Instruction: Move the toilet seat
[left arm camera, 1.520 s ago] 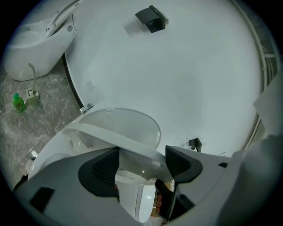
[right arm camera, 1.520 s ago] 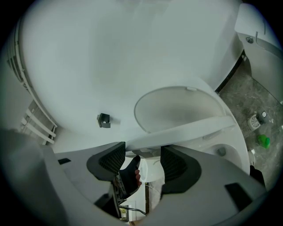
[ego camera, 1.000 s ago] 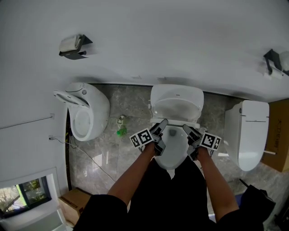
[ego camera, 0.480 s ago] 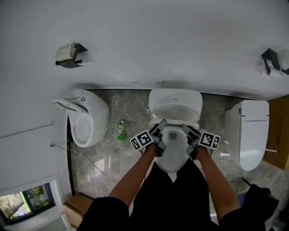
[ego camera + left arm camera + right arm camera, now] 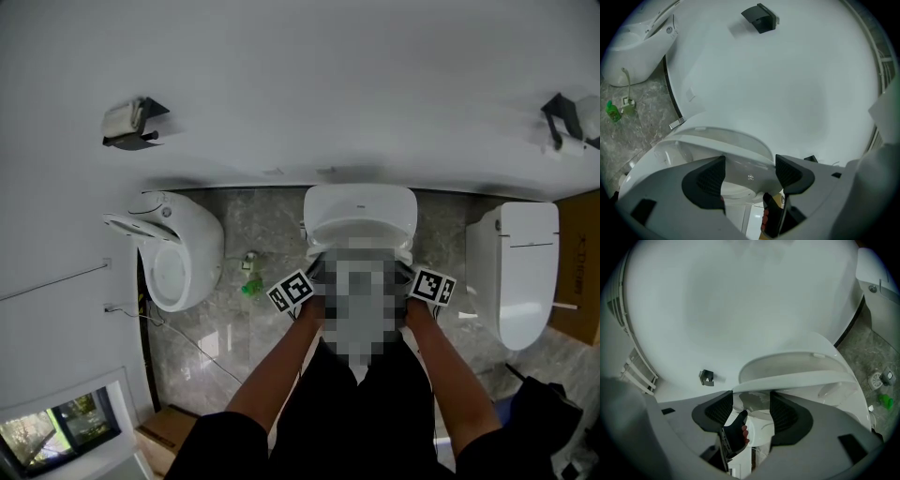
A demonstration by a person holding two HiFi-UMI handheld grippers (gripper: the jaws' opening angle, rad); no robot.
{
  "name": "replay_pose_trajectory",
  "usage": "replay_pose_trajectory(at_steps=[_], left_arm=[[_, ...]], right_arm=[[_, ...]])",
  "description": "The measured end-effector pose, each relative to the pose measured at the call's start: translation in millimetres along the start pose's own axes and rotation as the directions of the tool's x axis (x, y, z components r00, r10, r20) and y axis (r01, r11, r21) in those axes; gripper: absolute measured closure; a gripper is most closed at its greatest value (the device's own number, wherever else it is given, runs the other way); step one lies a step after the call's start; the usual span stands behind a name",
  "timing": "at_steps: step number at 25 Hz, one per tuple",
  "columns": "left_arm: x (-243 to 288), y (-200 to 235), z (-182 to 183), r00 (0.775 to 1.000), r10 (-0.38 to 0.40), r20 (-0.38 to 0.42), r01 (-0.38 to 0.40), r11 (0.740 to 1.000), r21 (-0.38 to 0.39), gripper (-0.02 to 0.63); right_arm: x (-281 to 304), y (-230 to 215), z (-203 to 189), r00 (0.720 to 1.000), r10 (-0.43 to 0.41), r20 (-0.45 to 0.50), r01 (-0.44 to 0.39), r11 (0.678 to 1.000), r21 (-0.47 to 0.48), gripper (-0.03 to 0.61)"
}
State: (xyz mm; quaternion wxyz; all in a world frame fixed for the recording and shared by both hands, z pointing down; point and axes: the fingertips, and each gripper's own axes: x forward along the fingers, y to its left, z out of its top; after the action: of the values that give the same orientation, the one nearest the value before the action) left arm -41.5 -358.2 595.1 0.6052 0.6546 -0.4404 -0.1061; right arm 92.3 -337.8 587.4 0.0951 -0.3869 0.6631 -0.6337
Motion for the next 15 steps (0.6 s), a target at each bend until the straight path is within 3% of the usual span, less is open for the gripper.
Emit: replay_pose_trajectory(at_steps=[9,15], left_arm=[[13,0,7,0.999,-0.008,-0.04,0.008,1.0,0.018,0.285],[26,-2,10,0.992,0.026,-0.123,-0.006,0.987,0.16,0.287]], right_arm=[[13,-7,7,1.0,-0.022,-0.009,0.022,1.0,-0.004,0.325],[22,-11,11,1.0,-0.023,0.007,0.022,0.999,0.029,0.325]])
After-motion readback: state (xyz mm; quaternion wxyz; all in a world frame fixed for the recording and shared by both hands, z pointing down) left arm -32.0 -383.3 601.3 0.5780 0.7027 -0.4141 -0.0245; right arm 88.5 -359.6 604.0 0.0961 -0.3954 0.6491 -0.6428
